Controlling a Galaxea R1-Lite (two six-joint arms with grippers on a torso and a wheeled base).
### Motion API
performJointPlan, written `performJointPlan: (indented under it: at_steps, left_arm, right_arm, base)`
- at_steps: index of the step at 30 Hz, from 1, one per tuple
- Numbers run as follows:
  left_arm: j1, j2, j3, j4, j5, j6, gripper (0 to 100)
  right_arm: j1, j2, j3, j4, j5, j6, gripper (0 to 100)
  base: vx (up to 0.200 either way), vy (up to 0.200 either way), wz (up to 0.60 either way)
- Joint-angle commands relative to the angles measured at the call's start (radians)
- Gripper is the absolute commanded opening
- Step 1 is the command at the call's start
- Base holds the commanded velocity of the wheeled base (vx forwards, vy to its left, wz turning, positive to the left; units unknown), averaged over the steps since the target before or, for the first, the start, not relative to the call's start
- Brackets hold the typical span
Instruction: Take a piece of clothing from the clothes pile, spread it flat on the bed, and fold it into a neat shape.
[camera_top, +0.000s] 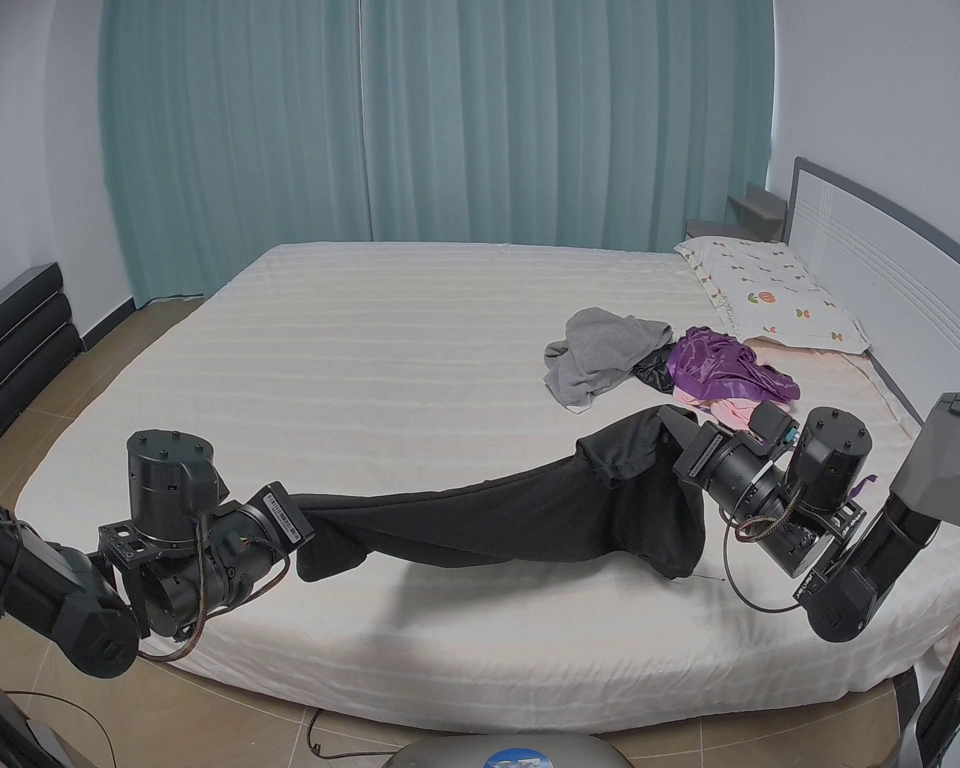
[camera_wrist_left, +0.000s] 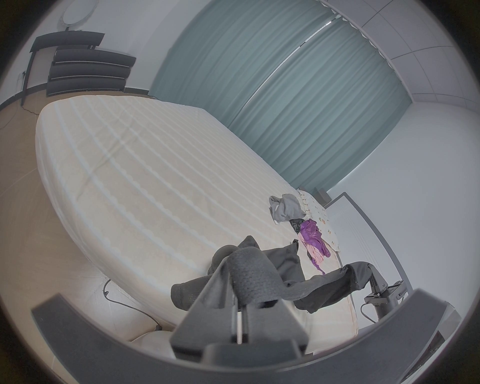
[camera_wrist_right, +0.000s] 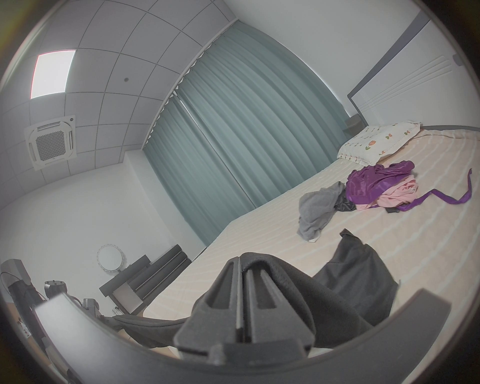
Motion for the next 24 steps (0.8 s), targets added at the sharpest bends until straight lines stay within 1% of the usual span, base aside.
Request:
performJointPlan:
  at_steps: [1, 19, 24]
  left_arm:
    - [0.000, 0.000, 0.000, -0.002, 0.001, 0.000, 0]
    - [0.001, 0.000, -0.009, -0.002, 0.002, 0.000, 0]
    - [0.012, 0.001, -0.012, -0.002, 0.001, 0.000, 0]
  right_arm:
    - [-0.003, 0.001, -0.010, 0.001, -0.002, 0.001, 0]
    - [0.000, -0.015, 0.002, -0.001, -0.009, -0.001, 0]
    - [0.005, -0.024, 0.010, 0.001, -0.009, -0.001, 0]
  base:
    - [0.000, 0.200, 0.00]
    - [0.000, 0.200, 0.00]
    - [0.000, 0.200, 0.00]
